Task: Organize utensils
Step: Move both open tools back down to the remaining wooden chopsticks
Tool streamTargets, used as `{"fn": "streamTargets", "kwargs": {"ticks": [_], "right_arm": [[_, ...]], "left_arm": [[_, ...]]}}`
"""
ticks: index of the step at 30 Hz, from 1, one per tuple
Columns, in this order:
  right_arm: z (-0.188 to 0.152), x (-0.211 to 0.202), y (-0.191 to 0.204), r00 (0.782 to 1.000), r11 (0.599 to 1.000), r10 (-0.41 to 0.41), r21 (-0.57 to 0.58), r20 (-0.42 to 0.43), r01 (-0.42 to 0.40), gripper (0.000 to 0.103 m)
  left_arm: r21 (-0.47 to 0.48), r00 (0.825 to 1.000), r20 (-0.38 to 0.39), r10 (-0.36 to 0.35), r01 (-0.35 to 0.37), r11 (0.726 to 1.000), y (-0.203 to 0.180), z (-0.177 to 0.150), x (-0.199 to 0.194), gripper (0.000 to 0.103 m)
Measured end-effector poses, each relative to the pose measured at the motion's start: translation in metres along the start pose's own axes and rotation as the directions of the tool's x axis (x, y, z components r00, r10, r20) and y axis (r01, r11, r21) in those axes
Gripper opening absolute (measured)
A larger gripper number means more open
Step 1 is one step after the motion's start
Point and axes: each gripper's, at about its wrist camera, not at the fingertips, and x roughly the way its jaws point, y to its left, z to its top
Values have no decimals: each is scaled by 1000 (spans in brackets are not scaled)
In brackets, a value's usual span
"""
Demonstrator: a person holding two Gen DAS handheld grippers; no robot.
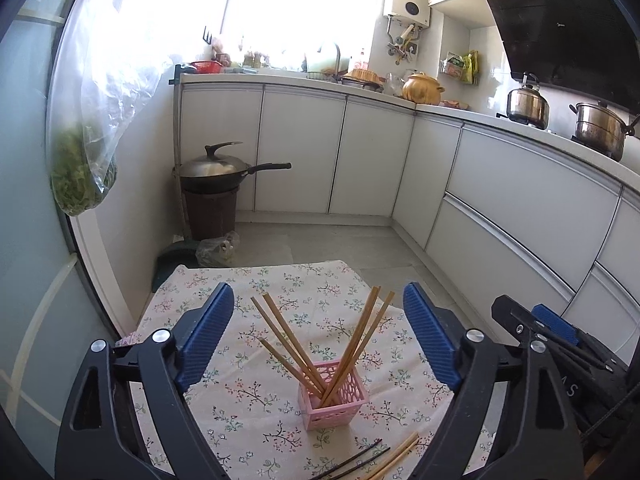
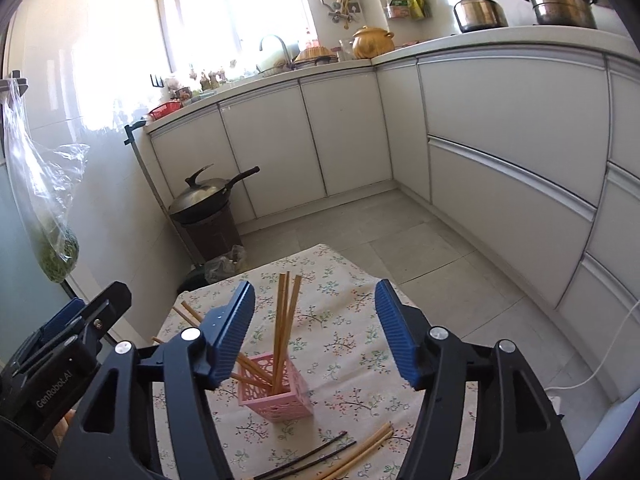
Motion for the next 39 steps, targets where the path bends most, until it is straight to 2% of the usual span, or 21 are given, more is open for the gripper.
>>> {"fn": "streamTargets", "kwargs": {"ticks": [3,7,11,20,27,33,37,39], "right_arm": [[-3,-2,-4,999,999,-41,-4,11,41,70],[-6,-5,-12,996,996,-87,7,24,87,84],[-9,-5,-25,994,993,-109,42,8,108,92],[-27,-10,-55,989,986,-139,86,-51,143,94],[-60,-10,-83,976,979,-136,127,-168,158,95],[-82,-17,-97,967,976,-140,133,-215,171,95],[-98,-19,-107,955,971,-136,155,-264,181,95],[-110,-18,-114,943,966,-121,181,-309,183,95]], "left_arm": [[6,1000,2,4,-4,1000,-1,-3,-2,89],[16,1000,-2,8,-8,1000,-4,-7,-2,96],[30,1000,-16,10,-10,1000,-9,-12,-1,96],[85,996,-86,4,3,996,-22,-29,8,96],[138,989,-148,-1,21,990,-33,-46,18,96],[182,981,-193,1,35,983,-46,-59,26,96],[236,968,-252,1,61,970,-56,-71,36,96],[254,955,-296,-19,98,962,-62,-79,40,96]]}}
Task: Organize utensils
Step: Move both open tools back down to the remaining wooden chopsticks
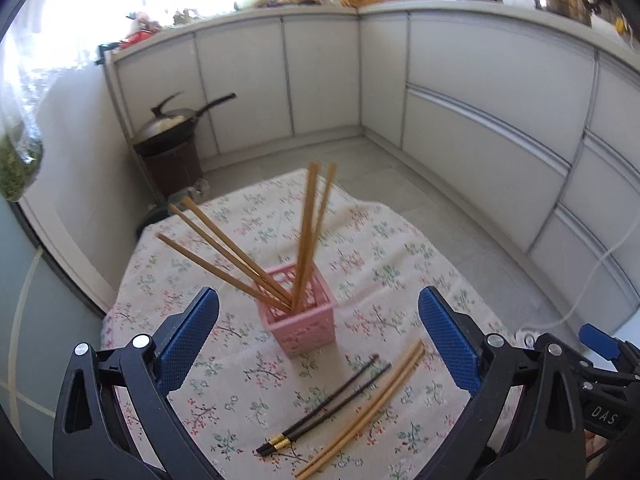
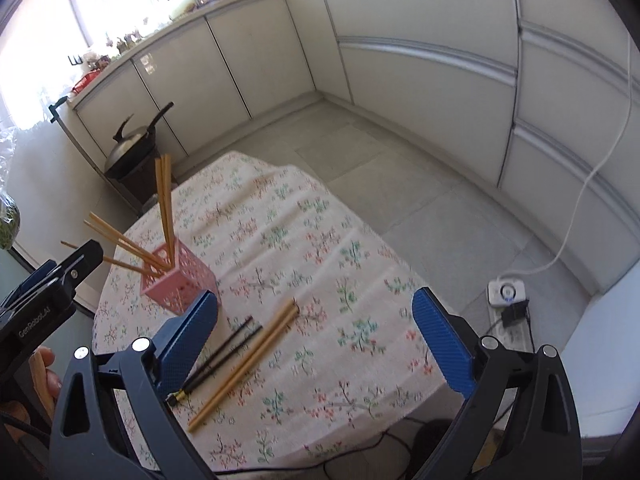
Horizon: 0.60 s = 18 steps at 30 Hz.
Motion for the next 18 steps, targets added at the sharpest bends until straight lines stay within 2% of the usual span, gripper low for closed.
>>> {"fn": "streamTargets", "kwargs": {"ticks": [3,5,7,10,15,18], "right_arm": [[-13,9,-14,997,999,12,47,-75,-8,95],[-22,15,-23,993,997,22,80,-120,-12,95],[-31,23,-33,983,993,36,120,-180,-15,95],[-39,33,-43,968,984,69,179,-243,-25,95],[-40,38,-59,959,969,93,247,-267,-25,95],[-41,41,-70,952,955,111,295,-284,-24,95]], "left_arm": [[22,992,-91,-88,91,996,-9,-6,13,96],[30,978,-160,-135,141,990,-16,-10,24,96],[30,958,-228,-175,186,982,-23,-16,37,96],[4,927,-318,-200,212,977,-27,-22,59,96],[-42,868,-437,-238,245,969,-35,-33,90,96],[-45,839,-488,-240,251,967,-43,-40,106,96]]}}
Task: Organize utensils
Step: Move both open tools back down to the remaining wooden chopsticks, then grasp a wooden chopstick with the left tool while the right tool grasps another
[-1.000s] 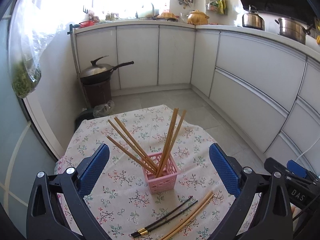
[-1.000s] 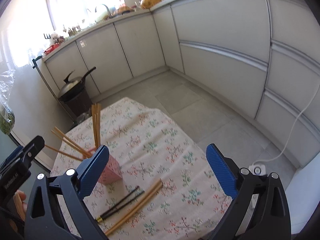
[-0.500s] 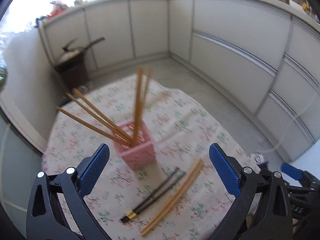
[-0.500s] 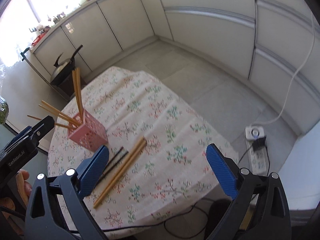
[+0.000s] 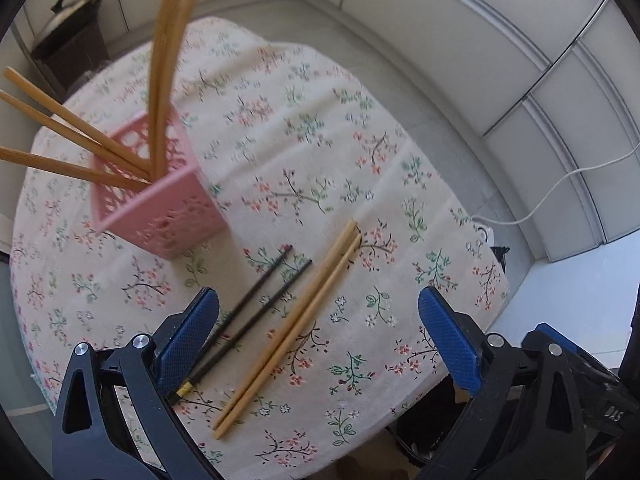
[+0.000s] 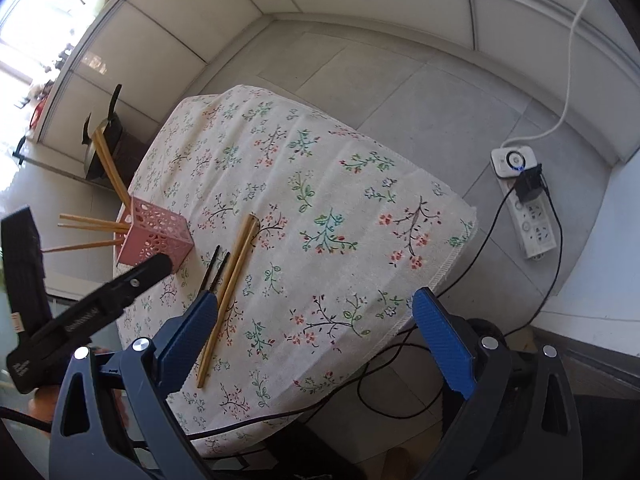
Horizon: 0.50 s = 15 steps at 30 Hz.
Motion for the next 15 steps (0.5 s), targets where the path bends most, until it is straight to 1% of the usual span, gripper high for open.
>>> {"fn": "streamTargets", "kwargs": {"ticks": [4,6,9,11,13,15], "right_arm": [[4,2,-13,1000,999,13,52,-23,-11,95],[5,3,-18,999,998,14,68,-29,-12,95],[6,4,-24,999,996,15,86,-40,-12,95],[6,7,-26,998,995,24,98,-55,-18,95],[6,10,-27,997,994,33,102,-73,-25,95],[6,13,-27,996,995,38,99,-87,-29,95]], "left_arm": [[15,1000,-23,16,-16,1000,-7,8,18,96],[23,999,-19,29,-29,999,-10,14,26,95],[40,998,-10,64,-63,997,-15,24,39,92],[59,996,-22,84,-83,995,-19,29,50,81],[81,993,-46,109,-105,991,-21,32,61,74],[92,990,-61,125,-119,989,-21,33,69,71]]}}
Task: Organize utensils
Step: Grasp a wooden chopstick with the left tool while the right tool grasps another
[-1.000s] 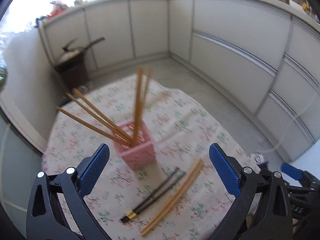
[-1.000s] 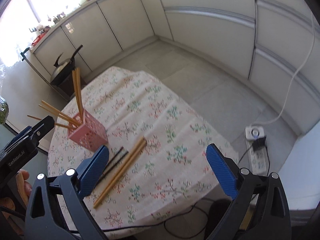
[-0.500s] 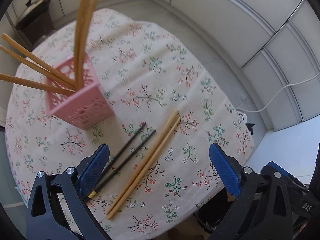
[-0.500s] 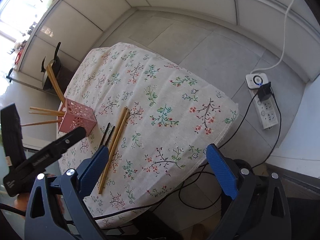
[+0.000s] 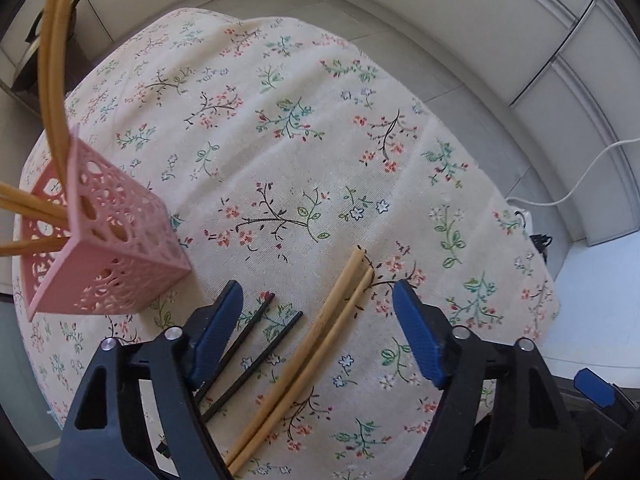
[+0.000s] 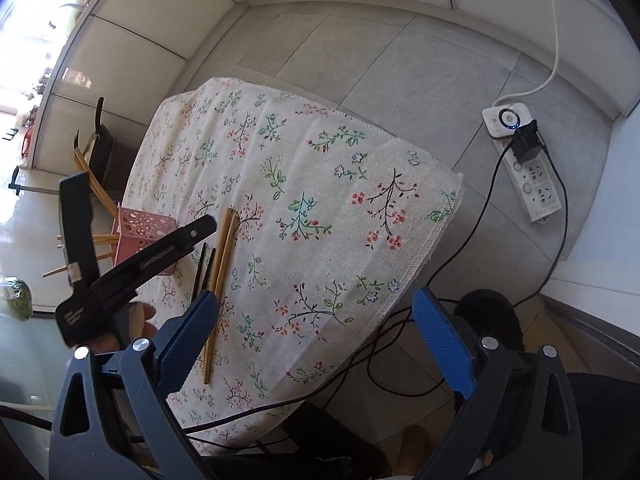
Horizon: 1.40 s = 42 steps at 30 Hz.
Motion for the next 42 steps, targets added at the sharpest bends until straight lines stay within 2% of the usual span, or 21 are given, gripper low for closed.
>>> {"fn": "streamTargets", "kwargs": {"ticks": [7,12,15,17,20,23,28,33,42], "right_arm": [[-1,6,2,999,1000,18,1,-32,-17,95],[0,10,-2,998,999,28,29,-51,-27,95],[1,9,-2,998,999,27,30,-49,-26,95],[1,9,-2,998,999,27,29,-49,-26,95],[0,10,-3,998,999,26,31,-52,-25,95],[1,11,-3,998,999,24,30,-54,-22,95],[0,13,-1,998,1000,15,22,-58,-14,95],[1,17,0,998,1000,0,16,-62,1,95],[3,23,2,998,999,-10,32,-56,12,95]], "left_arm": [[8,1000,-7,25,-25,1000,3,7,11,55],[31,999,-24,46,-46,998,1,10,21,49],[43,998,-24,54,-52,998,0,12,24,40],[55,998,-25,60,-59,997,-3,12,26,27],[81,998,-37,60,-56,995,-10,13,31,20],[101,997,-39,63,-59,993,-13,12,34,16],[81,999,-33,12,-10,997,-8,11,34,12],[80,999,42,8,-12,997,2,2,22,10],[67,976,215,-18,4,998,13,-34,-59,7]]}}
